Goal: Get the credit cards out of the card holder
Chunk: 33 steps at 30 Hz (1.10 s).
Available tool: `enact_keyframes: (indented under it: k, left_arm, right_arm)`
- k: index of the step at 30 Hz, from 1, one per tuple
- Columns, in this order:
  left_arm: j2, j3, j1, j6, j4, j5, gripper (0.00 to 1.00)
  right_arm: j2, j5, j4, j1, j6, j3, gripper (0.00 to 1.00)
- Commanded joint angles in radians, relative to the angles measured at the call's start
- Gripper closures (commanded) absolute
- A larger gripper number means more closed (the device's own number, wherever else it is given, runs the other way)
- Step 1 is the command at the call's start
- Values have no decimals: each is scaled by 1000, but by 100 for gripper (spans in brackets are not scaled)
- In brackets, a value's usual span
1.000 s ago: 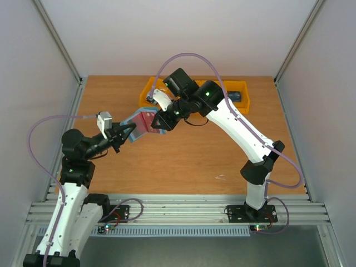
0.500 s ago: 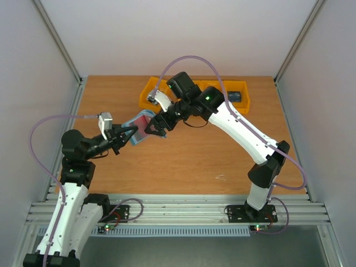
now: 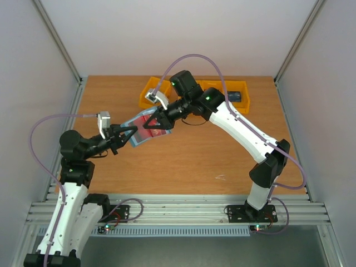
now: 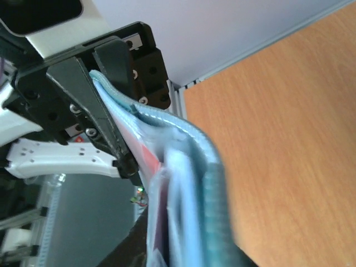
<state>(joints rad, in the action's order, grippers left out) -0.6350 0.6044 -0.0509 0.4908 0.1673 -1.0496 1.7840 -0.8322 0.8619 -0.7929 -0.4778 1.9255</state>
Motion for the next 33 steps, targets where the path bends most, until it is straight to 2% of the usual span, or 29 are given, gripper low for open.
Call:
enact_keyframes:
  k: [1, 2, 3, 5, 7, 11, 17, 33]
  left_arm:
    - [14, 11, -14, 39, 126, -52, 100]
    - [15, 12, -11, 47, 124, -40, 100]
    - [17, 10, -9, 53, 123, -32, 94]
    - [20, 3, -2, 62, 120, -32, 73]
    - [24, -8, 3, 62, 116, -33, 64]
    - [28, -21, 11, 42, 100, -16, 63]
    - [41, -60, 18, -63, 50, 31, 64]
    - [37, -72, 31, -58, 81, 5, 62]
  right_arm:
    - [-7, -101, -46, 2, 0, -14, 99]
    - [-12, -115, -50, 13, 3, -23, 99]
    - [-18, -129, -57, 25, 10, -31, 99]
    - [-34, -163, -62, 50, 16, -45, 99]
    - [-52, -199, -62, 68, 12, -56, 99]
    - [-73, -251, -49, 76, -1, -60, 99]
    - [-95, -293, -50, 95, -11, -73, 99]
    - [-112, -378, -2, 126, -51, -79, 99]
